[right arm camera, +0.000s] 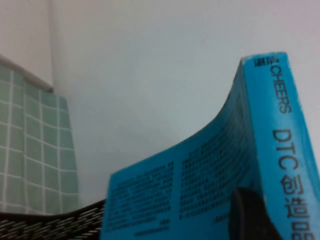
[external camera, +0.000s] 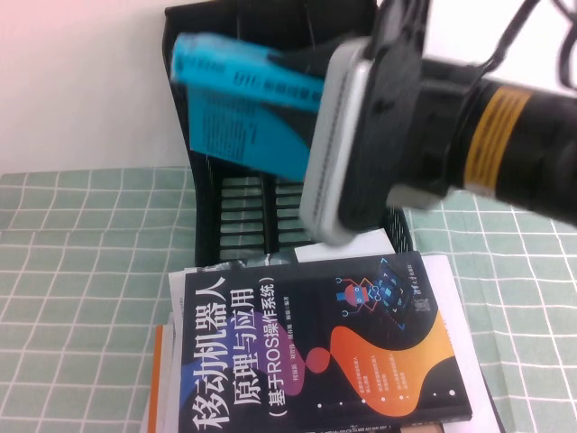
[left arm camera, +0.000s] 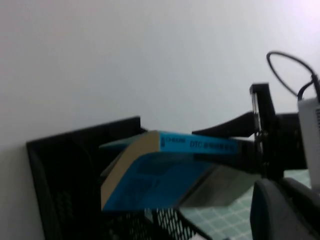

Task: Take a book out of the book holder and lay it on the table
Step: Place the picked book on the book

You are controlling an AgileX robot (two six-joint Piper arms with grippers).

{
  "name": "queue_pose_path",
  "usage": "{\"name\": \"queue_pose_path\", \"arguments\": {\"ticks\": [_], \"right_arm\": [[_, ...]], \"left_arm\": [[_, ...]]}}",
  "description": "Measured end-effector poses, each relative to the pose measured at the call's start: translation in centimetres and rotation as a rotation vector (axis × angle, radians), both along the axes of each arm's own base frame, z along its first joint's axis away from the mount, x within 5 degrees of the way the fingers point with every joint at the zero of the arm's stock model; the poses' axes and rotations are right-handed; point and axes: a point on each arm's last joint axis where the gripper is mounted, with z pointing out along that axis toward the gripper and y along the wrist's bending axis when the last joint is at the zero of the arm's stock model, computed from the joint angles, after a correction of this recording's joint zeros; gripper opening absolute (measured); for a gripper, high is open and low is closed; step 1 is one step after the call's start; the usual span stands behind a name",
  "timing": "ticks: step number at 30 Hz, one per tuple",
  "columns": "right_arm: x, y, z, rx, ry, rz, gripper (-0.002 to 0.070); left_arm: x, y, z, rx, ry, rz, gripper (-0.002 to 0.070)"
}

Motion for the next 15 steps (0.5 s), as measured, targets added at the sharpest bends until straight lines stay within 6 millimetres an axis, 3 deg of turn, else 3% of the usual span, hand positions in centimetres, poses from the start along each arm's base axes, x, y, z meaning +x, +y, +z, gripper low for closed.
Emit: {"name": "queue_pose_path", "arguments": {"ticks": [9, 15], "right_arm": [[0.3, 2.2, -5.7, -0.163, 0.082, 0.166, 0.0205], [-0.6, 2.0, -9.2, -0.239, 0.217, 0.188, 0.0205]], "left_arm": [[0.8, 0.4, -8.9, -0.021, 0.167, 0.064, -0.0003], [0.8, 0.6, -11.4, -0.039, 0.169, 0.087, -0.0003]]}}
